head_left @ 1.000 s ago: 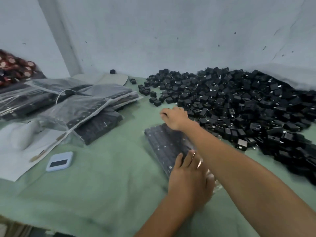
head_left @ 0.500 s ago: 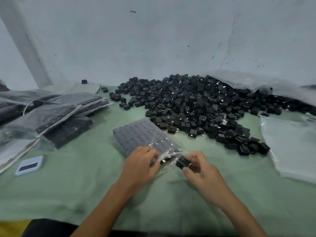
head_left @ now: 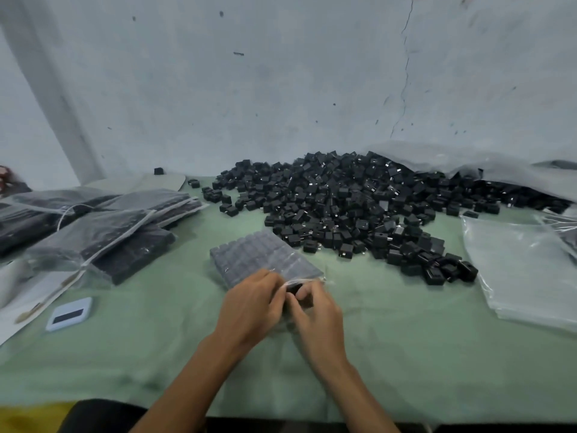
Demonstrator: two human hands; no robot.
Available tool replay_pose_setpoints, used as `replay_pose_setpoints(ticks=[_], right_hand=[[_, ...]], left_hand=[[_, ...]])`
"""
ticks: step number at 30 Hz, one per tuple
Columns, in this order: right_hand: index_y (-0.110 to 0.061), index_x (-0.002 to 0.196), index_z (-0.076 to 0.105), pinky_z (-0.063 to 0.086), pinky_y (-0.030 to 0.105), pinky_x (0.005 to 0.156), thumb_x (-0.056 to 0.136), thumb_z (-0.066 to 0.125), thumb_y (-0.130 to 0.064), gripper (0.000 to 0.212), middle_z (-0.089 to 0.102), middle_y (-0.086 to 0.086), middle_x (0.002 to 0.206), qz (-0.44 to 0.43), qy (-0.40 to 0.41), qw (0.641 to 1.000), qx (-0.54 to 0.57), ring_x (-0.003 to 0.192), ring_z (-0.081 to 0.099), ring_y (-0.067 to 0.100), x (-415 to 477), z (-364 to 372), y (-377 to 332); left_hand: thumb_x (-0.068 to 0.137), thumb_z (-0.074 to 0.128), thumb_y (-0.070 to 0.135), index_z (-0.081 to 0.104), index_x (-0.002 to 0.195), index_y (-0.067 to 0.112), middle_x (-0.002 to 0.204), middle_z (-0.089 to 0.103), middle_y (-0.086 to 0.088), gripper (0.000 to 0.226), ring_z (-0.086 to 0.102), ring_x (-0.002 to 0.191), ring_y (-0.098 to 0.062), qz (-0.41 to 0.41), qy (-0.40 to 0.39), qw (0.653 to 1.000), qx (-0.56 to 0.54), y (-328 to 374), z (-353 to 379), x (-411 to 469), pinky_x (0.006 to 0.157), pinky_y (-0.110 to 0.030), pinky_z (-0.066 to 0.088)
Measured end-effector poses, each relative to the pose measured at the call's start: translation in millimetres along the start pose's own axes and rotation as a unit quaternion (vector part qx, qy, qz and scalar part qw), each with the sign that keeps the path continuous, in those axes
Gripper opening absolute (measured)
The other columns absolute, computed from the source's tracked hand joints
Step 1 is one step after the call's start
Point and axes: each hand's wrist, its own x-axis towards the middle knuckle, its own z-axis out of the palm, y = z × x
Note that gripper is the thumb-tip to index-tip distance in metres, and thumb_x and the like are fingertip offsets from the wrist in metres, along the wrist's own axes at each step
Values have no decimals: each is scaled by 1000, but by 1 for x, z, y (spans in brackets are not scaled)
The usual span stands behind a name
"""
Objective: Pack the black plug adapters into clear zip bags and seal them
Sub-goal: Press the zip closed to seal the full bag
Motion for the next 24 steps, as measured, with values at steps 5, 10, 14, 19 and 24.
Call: replay_pose_setpoints(ticks=[5,10,14,19,24], right_hand=[[-27,80,56,48,35,78,88,71,-28,17,64,-13,84,23,24,999,17,88,58,9,2,4,0],[-22,119,65,38,34,101,98,54,-31,25,58,-7,130,-112,-72,962,-240,128,46,17,-8,4,7],[-11,115,67,44,36,97,96,58,-17,21,64,2,111,-220,-111,948,-200,107,56,22,-6,-3,4],[-11,122,64,30,43,115,92,46,-19,36,62,15,129,-214,-270,896,-279,121,53,32,29,3,-10],[-2,98,68,46,37,80,97,46,-16,26,70,19,103,-201,-267,912,-237,94,64,35,42,3,-19]], left_hand=[[93,60,27,65,91,23,92,64,8,7,62,82,-17,3,-4,1000,-17,2,-4,5,70,-35,49],[96,53,35,65,95,25,96,62,10,16,62,91,-13,17,-32,999,-8,8,0,3,76,-34,50],[97,51,36,65,98,26,99,63,11,17,61,96,-11,25,-29,999,-4,5,-3,-1,77,-33,51],[98,52,32,64,95,24,98,61,10,15,59,99,-12,23,-20,1000,4,6,-11,-2,77,-32,48],[97,54,27,66,97,24,98,62,10,12,58,97,-12,-4,-19,1000,-16,-2,-17,0,76,-29,44]])
